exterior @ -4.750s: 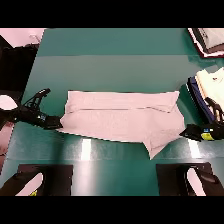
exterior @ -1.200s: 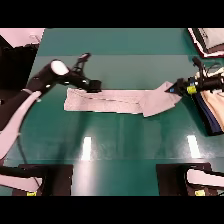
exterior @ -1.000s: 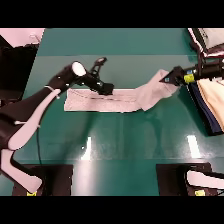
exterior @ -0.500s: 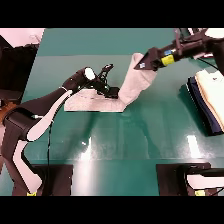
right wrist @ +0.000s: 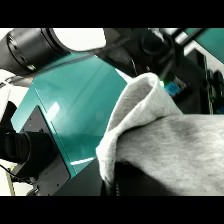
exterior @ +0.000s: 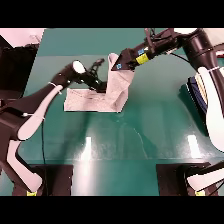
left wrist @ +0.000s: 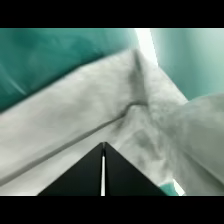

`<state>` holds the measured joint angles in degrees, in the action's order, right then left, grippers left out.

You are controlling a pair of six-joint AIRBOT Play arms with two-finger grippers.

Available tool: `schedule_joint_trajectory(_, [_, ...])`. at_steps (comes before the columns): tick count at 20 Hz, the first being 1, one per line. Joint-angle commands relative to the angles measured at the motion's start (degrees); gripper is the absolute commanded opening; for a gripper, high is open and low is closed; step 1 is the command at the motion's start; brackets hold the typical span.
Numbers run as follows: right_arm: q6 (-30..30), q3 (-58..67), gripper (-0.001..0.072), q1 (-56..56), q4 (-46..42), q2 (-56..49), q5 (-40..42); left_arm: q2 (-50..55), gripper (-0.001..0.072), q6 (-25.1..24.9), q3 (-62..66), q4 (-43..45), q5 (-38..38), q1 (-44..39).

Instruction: Fold the shirts.

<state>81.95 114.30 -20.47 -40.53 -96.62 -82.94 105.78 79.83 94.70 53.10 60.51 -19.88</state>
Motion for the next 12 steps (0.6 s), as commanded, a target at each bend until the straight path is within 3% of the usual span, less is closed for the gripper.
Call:
schedule_joint_trajectory(1, [-0.13, -0.52, 0.0013, -2.21, -0.09, -0.87, 2.19, -5.16, 0.0021, -2.36, 0.07, 0.94, 3.02, 6.45])
schedule_joint_trajectory(7, [-2.51, -2.32, 0.0013, -5.57, 0.09, -2.97, 8.0, -16.83, 0.0022, -6.36, 0.07, 0.92, 8.59, 18.18])
schedule_joint_trajectory(12, [-5.79, 4.33, 0.0015, -12.07, 0.5, -13.16, 14.82, -23.85, 0.0022, -6.8, 0.07, 0.92, 11.06, 24.44])
